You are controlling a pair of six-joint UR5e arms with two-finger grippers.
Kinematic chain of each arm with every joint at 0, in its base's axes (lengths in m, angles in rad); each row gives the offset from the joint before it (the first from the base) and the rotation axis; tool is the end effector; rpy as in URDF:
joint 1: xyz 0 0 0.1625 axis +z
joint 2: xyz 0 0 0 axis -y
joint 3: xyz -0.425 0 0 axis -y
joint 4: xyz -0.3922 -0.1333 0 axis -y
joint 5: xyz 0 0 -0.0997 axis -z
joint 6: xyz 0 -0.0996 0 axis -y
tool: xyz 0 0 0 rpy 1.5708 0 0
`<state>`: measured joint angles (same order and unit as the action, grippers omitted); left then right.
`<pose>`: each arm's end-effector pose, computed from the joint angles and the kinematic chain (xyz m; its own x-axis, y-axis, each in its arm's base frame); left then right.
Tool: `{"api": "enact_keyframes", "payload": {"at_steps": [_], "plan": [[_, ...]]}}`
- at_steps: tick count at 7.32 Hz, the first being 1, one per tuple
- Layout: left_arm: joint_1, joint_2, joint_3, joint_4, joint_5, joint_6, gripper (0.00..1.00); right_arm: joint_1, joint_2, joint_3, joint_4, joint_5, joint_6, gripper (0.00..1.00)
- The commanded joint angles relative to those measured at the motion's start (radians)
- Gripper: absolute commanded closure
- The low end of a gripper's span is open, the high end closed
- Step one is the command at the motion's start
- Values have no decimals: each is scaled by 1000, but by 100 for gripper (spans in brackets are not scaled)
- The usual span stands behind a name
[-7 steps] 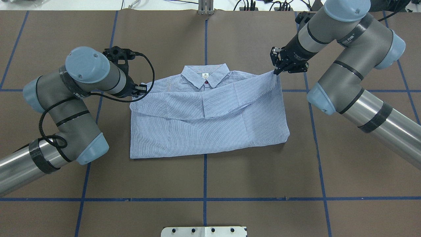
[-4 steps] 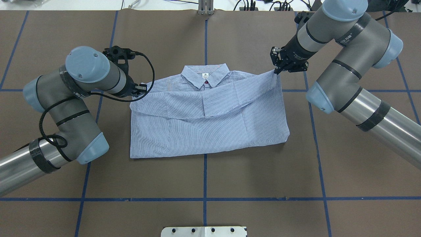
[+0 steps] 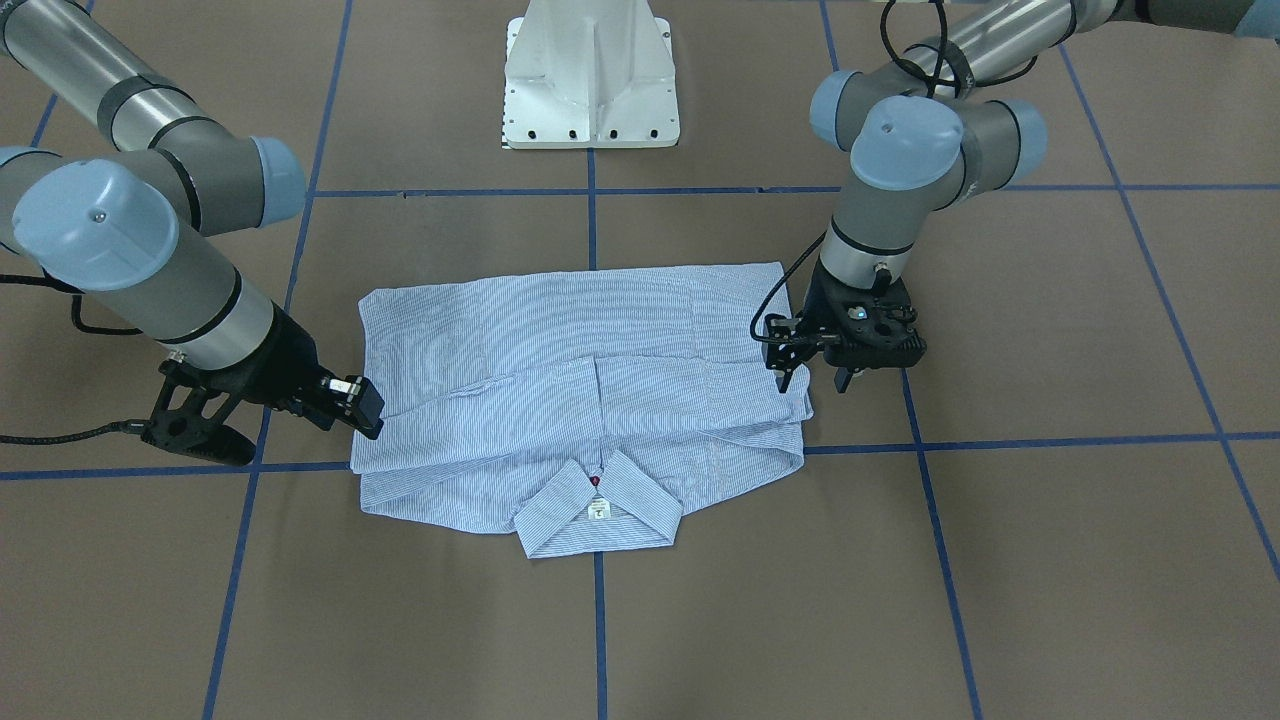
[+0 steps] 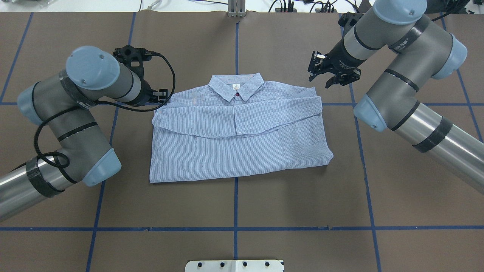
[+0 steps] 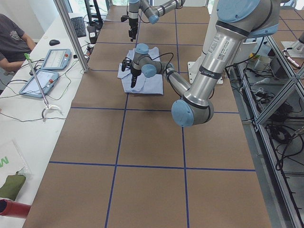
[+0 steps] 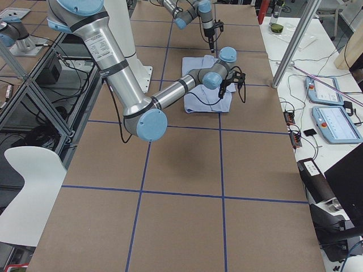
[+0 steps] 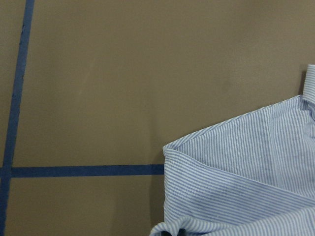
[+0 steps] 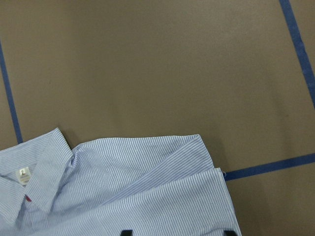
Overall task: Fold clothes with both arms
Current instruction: 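Move the right gripper to the folded side edge while the left holds still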
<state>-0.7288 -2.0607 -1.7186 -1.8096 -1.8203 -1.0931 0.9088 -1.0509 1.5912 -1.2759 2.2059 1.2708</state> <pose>0.4148 -0.5160 0.2891 0.6555 0.0120 -0.7551 0.2280 0.9501 0.2130 -0.3557 -0.5771 0.3095 0.5018 0.2569 0.8260 -0.2264 0.9606 -0.1612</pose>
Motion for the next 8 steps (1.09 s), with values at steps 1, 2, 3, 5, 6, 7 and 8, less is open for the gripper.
{"api": "enact_keyframes", "payload": {"at_steps": [1,2,3,5,6,7,8], "plan": [[-8,7,-135,135,-4,-5,0,-39,-111,157,-5,6,-8,0],[-6,7,-151,145,-4,-28,0,-77,-151,173,-5,-1,-11,0],[-1,5,-150,144,-2,-43,0,-120,-187,173,-5,-11,-11,0],[2,5,-145,142,1,-68,0,-181,-231,161,-3,-20,-7,0],[2,4,-147,142,3,-74,0,-208,-233,152,-2,-23,-4,0],[3,5,-145,142,4,-76,0,-220,-232,148,-2,-26,-4,1],[3,5,-142,141,6,-80,0,-238,-232,145,-5,-37,-13,2]]}}
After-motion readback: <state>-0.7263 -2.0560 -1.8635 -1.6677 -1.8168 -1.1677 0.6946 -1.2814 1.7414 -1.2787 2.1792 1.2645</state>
